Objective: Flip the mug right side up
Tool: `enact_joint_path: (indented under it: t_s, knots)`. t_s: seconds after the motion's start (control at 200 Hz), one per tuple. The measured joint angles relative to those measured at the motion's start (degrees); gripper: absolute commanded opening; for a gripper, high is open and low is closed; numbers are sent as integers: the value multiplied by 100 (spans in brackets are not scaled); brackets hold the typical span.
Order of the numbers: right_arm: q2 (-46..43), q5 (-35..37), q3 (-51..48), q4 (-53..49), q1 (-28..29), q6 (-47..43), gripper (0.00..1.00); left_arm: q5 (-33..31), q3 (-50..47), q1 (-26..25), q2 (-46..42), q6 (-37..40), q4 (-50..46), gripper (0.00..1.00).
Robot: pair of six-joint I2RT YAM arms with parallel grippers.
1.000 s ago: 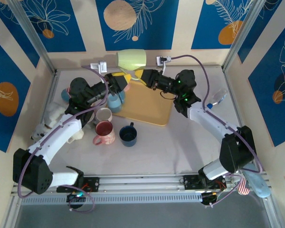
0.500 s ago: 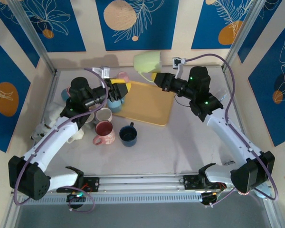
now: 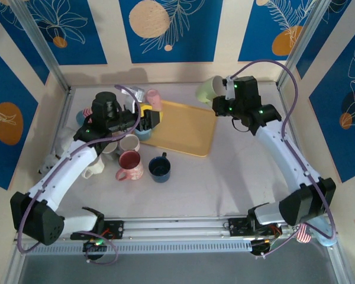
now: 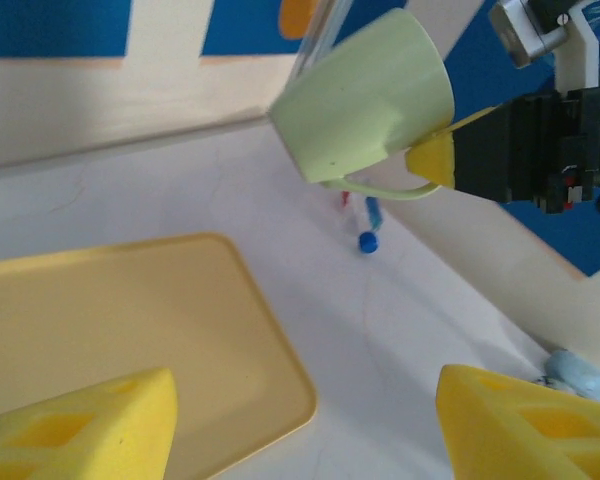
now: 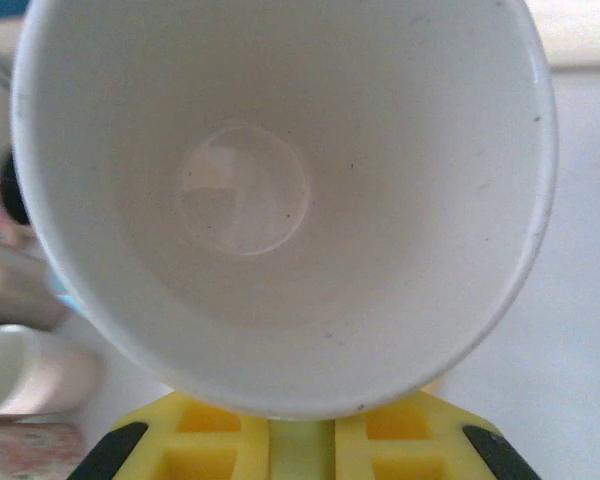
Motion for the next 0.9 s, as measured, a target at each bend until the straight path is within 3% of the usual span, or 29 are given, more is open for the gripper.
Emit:
enact_joint_path:
  t_s: [0.375, 0.895]
  knots:
    - [1746, 848, 448, -643, -901, -734, 0, -697, 343, 0, 481, 122, -975, 69]
    - [3746, 1801, 1895, -581, -1012, -1550, 0, -896, 343, 0, 857, 260, -1196, 69]
